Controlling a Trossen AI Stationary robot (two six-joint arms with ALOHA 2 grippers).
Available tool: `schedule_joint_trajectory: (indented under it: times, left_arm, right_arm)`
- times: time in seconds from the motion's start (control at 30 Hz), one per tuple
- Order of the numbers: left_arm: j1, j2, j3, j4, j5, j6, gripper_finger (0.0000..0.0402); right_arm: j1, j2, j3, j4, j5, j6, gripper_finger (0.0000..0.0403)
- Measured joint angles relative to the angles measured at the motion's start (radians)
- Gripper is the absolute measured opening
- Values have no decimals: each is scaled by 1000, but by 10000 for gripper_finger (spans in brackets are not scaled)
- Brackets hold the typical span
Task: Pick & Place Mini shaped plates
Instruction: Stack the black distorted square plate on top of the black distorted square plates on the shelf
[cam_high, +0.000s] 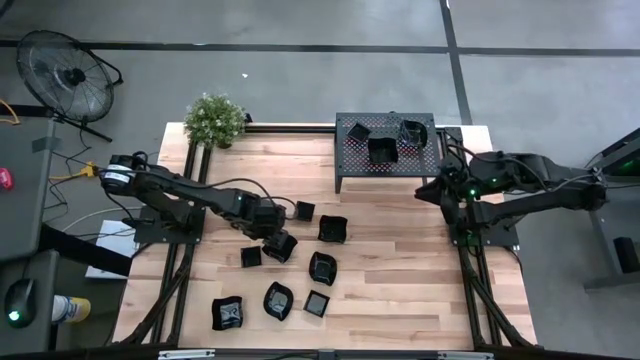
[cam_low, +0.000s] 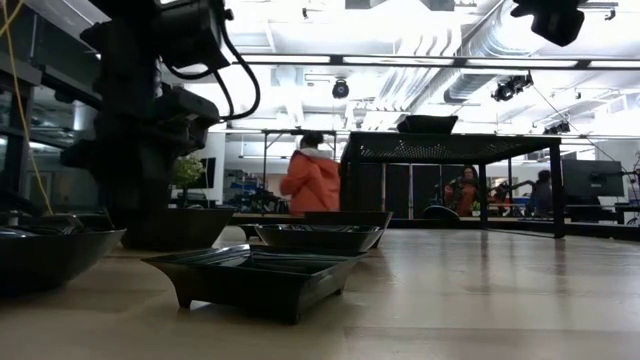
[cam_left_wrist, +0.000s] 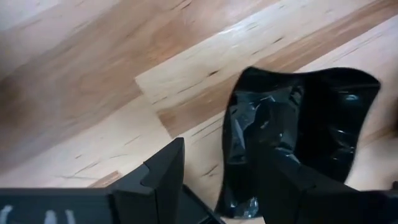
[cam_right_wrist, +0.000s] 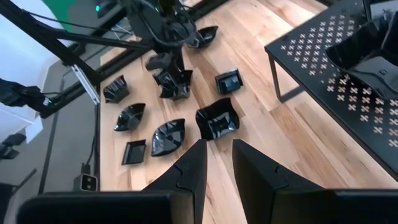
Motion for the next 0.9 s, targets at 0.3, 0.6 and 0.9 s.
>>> schedule_joint_trajectory:
  times: [0.3,0.6,0.9]
  left_arm:
    - [0,35,0,31,22,3,159]
    - [0,33,-1,35,34,9,75]
    - [0,33,-1,53,63,17,7]
  right_arm:
    - [0,0,0,27,0,-2,71]
    - [0,5,0,34,-13,-3,71]
    - [0,7,0,34,-27,-3,71]
